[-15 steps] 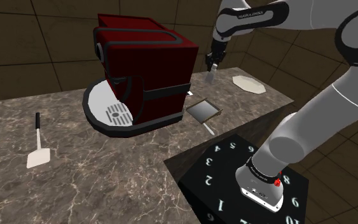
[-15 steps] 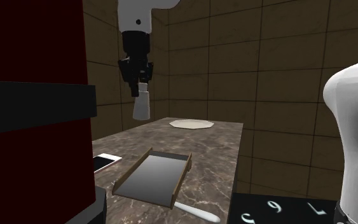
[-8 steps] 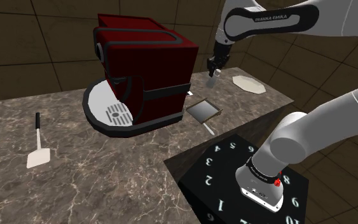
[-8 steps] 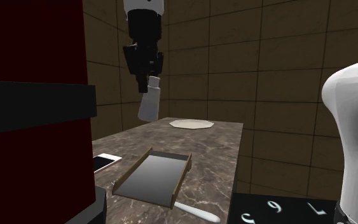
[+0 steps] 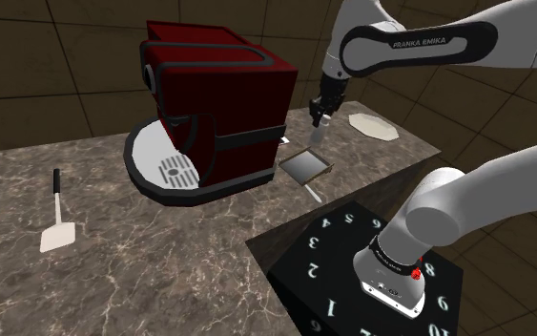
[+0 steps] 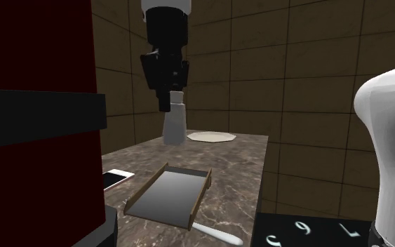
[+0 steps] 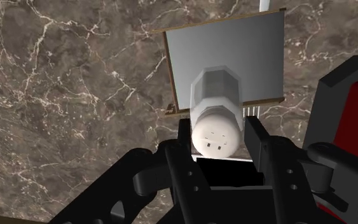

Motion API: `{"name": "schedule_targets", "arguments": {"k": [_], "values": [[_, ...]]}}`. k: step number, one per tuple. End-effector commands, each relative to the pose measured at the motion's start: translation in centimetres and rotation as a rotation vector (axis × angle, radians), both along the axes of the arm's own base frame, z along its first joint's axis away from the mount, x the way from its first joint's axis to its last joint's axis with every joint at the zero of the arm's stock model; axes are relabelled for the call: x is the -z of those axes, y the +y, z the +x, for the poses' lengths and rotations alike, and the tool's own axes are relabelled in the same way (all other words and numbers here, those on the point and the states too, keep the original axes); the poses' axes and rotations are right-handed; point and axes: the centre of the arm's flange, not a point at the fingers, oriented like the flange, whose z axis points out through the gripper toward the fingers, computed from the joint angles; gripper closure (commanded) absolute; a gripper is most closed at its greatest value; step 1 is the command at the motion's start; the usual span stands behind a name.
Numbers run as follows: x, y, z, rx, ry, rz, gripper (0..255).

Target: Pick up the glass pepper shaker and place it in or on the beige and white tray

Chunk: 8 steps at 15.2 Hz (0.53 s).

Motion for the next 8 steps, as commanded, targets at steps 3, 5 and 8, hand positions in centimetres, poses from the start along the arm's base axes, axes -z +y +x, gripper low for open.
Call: {"name": "schedule_targets", "arguments": {"k": [3,5,8], "values": [[2.1,0.0,-0.1,0.000,-0.001,0.000,255],[3.1,0.0,-0.1,0.000,-0.001,0.000,255],[4.7,0.0,-0.1,0.000,-0.001,0.000,255]]}}
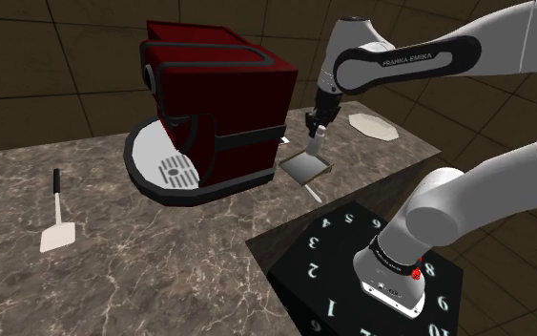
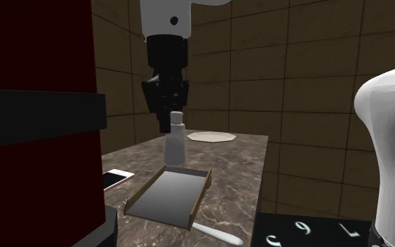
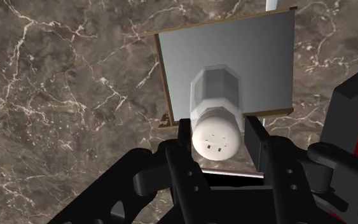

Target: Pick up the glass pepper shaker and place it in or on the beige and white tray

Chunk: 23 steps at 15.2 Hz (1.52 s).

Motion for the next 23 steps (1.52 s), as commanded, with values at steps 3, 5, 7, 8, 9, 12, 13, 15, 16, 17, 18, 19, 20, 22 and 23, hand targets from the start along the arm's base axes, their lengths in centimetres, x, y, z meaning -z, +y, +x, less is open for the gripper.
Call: {"name": "schedule_targets", "arguments": {"k": [3,5,7,8,9,12,13,15,16,17,18,19,20,22,23], "values": [[2.1,0.1,-0.1,0.000,-0.001,0.000,255],[3.2,0.1,-0.1,0.000,-0.001,0.000,255],[3.7,0.1,-0.1,0.000,-0.001,0.000,255],[3.7,0.1,-0.1,0.000,-0.001,0.000,255],[3.7,0.1,-0.1,0.000,-0.001,0.000,255],[3.7,0.1,-0.1,0.000,-0.001,0.000,255],[3.7,0.1,-0.1,0.000,-0.001,0.000,255],[3.7,0.1,-0.1,0.000,-0.001,0.000,0],[3.7,0.1,-0.1,0.000,-0.001,0.000,0],[3.7,0.1,-0.1,0.000,-0.001,0.000,0],[3.7,0.1,-0.1,0.000,-0.001,0.000,0],[3.7,0.1,-0.1,0.000,-0.001,0.000,0],[2.4,0.2,-0.1,0.000,-0.001,0.000,0],[-0.2,0.6,-0.2,0.000,-0.001,0.000,0],[-1.2,0.7,-0.2,0.000,-0.001,0.000,0]]}}
